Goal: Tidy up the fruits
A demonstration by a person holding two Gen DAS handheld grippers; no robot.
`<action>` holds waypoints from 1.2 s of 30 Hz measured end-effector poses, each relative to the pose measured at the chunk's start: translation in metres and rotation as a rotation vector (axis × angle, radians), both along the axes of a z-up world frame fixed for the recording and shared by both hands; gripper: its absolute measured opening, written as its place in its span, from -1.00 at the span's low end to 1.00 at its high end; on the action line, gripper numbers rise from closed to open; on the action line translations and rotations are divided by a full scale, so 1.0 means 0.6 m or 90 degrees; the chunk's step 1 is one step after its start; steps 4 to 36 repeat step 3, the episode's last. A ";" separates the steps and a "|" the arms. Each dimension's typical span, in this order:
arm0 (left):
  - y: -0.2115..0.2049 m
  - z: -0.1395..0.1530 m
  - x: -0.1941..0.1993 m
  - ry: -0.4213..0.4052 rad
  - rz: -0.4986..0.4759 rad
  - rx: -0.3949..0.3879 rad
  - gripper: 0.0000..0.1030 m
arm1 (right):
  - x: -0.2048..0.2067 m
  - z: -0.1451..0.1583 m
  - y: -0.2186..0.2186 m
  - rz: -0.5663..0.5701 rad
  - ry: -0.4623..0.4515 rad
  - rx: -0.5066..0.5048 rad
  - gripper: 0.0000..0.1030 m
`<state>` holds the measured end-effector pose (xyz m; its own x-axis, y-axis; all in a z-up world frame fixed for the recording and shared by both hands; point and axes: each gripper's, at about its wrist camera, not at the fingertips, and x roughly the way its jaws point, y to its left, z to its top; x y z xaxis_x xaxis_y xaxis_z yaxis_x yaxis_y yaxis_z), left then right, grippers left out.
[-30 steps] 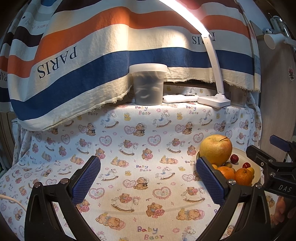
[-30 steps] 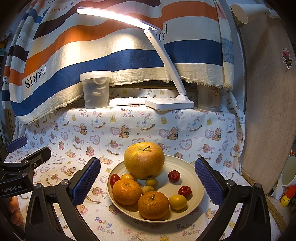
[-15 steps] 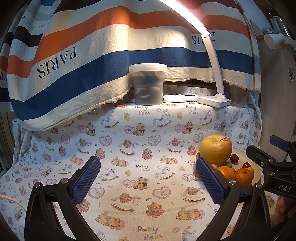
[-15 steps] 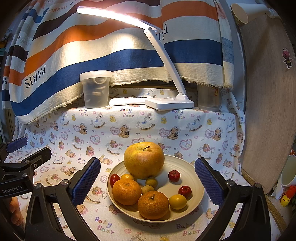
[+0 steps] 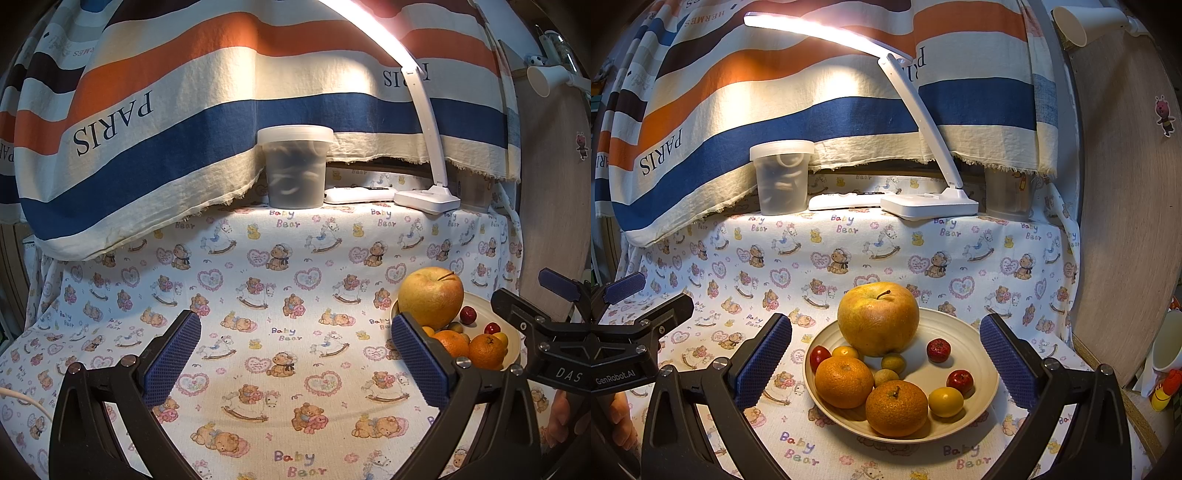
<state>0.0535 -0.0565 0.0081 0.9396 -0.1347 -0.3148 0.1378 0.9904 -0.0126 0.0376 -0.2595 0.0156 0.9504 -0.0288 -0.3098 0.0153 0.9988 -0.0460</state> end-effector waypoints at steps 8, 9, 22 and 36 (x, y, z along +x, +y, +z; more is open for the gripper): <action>0.000 0.000 0.000 0.000 0.000 0.000 0.99 | 0.000 0.000 0.000 0.000 0.000 0.000 0.99; 0.000 0.000 0.000 0.000 0.000 0.000 0.99 | 0.000 0.000 0.000 0.000 0.000 0.000 0.99; 0.000 0.000 0.000 0.000 0.000 0.000 0.99 | 0.000 0.000 0.000 0.000 0.000 0.000 0.99; 0.000 0.000 0.000 0.000 0.000 0.000 0.99 | 0.000 0.000 0.000 0.000 0.000 0.000 0.99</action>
